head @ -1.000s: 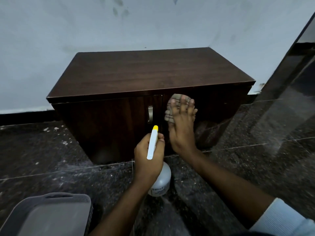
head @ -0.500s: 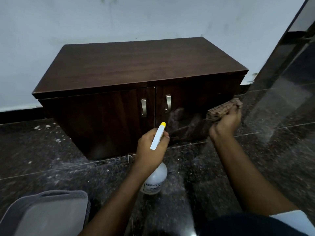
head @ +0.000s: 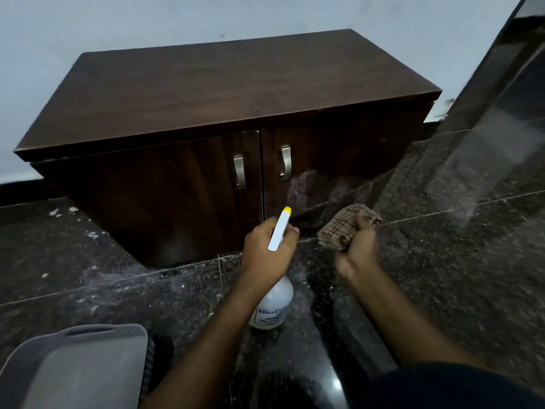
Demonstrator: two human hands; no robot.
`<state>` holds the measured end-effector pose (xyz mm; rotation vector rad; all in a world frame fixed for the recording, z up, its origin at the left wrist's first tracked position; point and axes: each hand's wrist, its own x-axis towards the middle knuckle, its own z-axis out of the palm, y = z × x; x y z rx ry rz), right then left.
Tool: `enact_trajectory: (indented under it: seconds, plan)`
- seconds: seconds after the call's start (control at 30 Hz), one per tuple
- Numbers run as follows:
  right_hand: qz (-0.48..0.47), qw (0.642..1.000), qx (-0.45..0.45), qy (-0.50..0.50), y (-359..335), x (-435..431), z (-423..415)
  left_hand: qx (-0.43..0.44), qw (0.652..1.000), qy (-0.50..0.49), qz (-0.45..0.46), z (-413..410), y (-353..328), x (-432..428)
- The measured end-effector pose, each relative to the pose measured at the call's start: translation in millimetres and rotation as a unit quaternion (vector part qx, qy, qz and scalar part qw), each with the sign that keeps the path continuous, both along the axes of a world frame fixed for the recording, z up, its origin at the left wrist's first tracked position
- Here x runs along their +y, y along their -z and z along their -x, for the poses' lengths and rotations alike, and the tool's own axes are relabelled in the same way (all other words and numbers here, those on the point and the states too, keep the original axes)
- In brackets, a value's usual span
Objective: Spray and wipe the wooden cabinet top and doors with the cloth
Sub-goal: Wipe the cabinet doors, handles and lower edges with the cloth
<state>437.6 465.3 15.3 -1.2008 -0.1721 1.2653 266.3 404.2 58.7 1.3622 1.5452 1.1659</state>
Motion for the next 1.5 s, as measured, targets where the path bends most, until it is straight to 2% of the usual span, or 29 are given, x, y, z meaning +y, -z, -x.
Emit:
enact_trajectory:
  seconds: [0.1, 0.17, 0.2, 0.27, 0.37, 0.4, 0.43, 0.47, 0.5, 0.6, 0.63, 0.67, 0.7, 0.73, 0.83, 0.87, 0.9, 0.93, 0.97, 1.07, 1.1, 1.13, 1.17, 1.2, 1.3, 1.37, 1.4, 1.43, 1.5]
  plan:
    - [-0.095, 0.989, -0.107, 0.028, 0, 15, 20, -0.028, 0.999, -0.019, 0.005, 3, 7, 0]
    - [-0.189, 0.942, -0.277, -0.007, -4, 21, 36, -0.043, 0.998, -0.04, 0.004, 6, 11, -2]
    - [-0.217, 0.891, -0.396, -0.046, -1, 21, 45, -0.056, 0.997, -0.057, 0.004, 8, 13, -3]
    - [-0.255, 0.747, -0.598, -0.14, 17, 15, 59, -0.098, 0.991, -0.091, 0.007, 13, 16, -5]
    - [-0.334, 0.526, -0.719, -0.308, 50, 4, 64, -0.118, 0.986, -0.115, 0.006, 20, 18, -5]
    - [-0.347, 0.466, -0.742, -0.334, 56, 5, 61, -0.118, 0.986, -0.118, 0.007, 22, 17, -5]
    - [-0.344, 0.433, -0.761, -0.339, 58, 7, 56, -0.117, 0.986, -0.12, 0.006, 23, 15, -5]
    - [-0.332, 0.429, -0.774, -0.326, 57, 10, 53, -0.116, 0.986, -0.119, 0.003, 25, 14, -5]
    - [-0.314, 0.457, -0.777, -0.298, 53, 13, 50, -0.116, 0.987, -0.115, -0.002, 27, 12, -6]
    - [-0.238, 0.642, -0.707, -0.177, 26, 19, 47, -0.113, 0.987, -0.115, -0.014, 33, 6, -7]
    - [-0.215, 0.685, -0.68, -0.148, 17, 23, 48, -0.112, 0.987, -0.119, -0.016, 35, 6, -7]
    - [-0.207, 0.698, -0.672, -0.139, 11, 24, 49, -0.113, 0.986, -0.123, -0.017, 35, 6, -8]
    - [-0.222, 0.674, -0.689, -0.148, 10, 23, 53, -0.116, 0.985, -0.127, -0.019, 35, 6, -8]
    - [-0.263, 0.618, -0.72, -0.176, 13, 20, 57, -0.118, 0.984, -0.131, -0.019, 34, 7, -8]
    - [-0.398, 0.378, -0.783, -0.293, 33, 12, 65, -0.118, 0.984, -0.131, -0.022, 30, 10, -9]
    - [-0.411, 0.338, -0.793, -0.297, 36, 13, 65, -0.117, 0.985, -0.124, -0.025, 28, 9, -10]
    - [-0.405, 0.334, -0.803, -0.283, 35, 16, 63, -0.115, 0.986, -0.119, -0.028, 28, 8, -11]
    - [-0.382, 0.362, -0.809, -0.261, 33, 18, 60, -0.113, 0.986, -0.118, -0.028, 27, 6, -12]
    - [-0.348, 0.412, -0.807, -0.239, 29, 18, 59, -0.116, 0.986, -0.119, -0.029, 28, 5, -13]
    - [-0.246, 0.623, -0.727, -0.149, 9, 20, 53, -0.125, 0.984, -0.123, -0.035, 33, 2, -14]
    - [-0.231, 0.672, -0.692, -0.123, 2, 23, 51, -0.122, 0.984, -0.124, -0.034, 34, 2, -14]
    - [-0.227, 0.692, -0.676, -0.114, -3, 25, 51, -0.117, 0.985, -0.126, -0.034, 36, 3, -14]
    - [-0.234, 0.681, -0.683, -0.124, -5, 24, 53, -0.114, 0.985, -0.128, -0.034, 37, 3, -15]
    - [-0.253, 0.646, -0.704, -0.151, -3, 21, 57, -0.112, 0.985, -0.129, -0.035, 37, 4, -15]
    - [-0.316, 0.494, -0.772, -0.244, 20, 12, 60, -0.1, 0.987, -0.122, -0.043, 36, 5, -16]
    - [-0.32, 0.437, -0.806, -0.239, 27, 15, 50, -0.096, 0.987, -0.12, -0.043, 35, 5, -16]
    - [-0.311, 0.45, -0.806, -0.224, 24, 18, 46, -0.097, 0.987, -0.119, -0.043, 35, 4, -17]
    - [-0.292, 0.494, -0.793, -0.206, 17, 20, 44, -0.099, 0.987, -0.115, -0.043, 34, 3, -18]
    - [-0.239, 0.628, -0.725, -0.153, 5, 22, 47, -0.098, 0.988, -0.109, -0.04, 35, 4, -20]
